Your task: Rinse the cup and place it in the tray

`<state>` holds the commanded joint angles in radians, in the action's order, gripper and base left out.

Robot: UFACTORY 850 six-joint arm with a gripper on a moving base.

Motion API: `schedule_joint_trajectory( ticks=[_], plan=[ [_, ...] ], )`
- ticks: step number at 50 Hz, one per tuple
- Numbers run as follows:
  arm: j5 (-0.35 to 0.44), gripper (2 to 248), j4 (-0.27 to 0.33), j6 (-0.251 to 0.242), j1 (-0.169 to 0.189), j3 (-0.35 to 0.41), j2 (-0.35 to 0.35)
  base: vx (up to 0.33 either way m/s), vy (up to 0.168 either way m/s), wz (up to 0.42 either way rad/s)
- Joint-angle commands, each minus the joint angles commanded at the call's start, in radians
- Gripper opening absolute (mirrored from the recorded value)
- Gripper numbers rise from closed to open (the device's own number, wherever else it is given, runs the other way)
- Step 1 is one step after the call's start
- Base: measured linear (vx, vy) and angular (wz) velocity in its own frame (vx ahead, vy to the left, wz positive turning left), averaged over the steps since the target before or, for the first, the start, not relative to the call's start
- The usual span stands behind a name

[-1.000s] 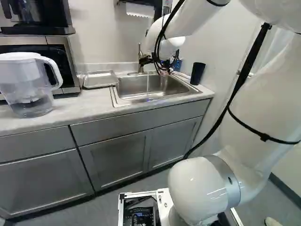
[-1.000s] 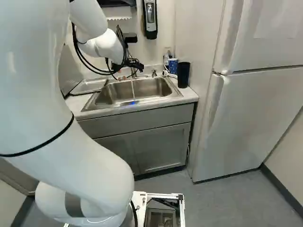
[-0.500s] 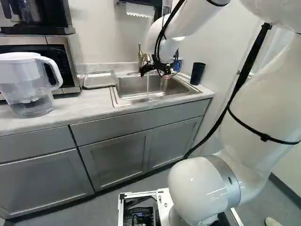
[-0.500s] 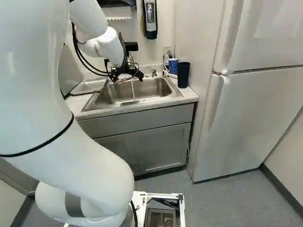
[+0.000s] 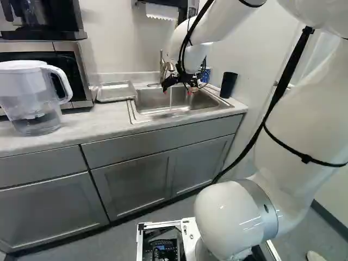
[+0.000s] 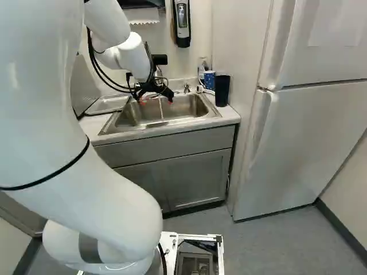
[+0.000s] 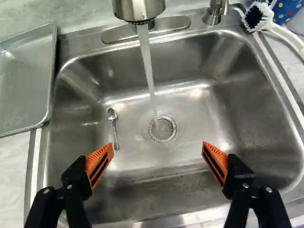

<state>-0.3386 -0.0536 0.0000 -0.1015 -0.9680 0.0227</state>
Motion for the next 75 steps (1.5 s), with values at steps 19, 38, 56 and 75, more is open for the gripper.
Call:
schedule_joint_trajectory(
  ticks=[19, 38, 56, 75],
  plan=[
    [0.000, 247, -0.018, 0.000, 0.014, 0.021, 0.022, 0.000, 0.000, 0.000],
    [0.028, 247, -0.069, 0.000, 0.050, 0.076, 0.078, 0.000, 0.000, 0.000],
    [0.117, 247, -0.163, 0.000, 0.050, 0.076, 0.078, 0.000, 0.000, 0.000],
    [0.167, 247, -0.271, 0.000, 0.084, 0.074, 0.076, 0.000, 0.000, 0.000]
  ],
)
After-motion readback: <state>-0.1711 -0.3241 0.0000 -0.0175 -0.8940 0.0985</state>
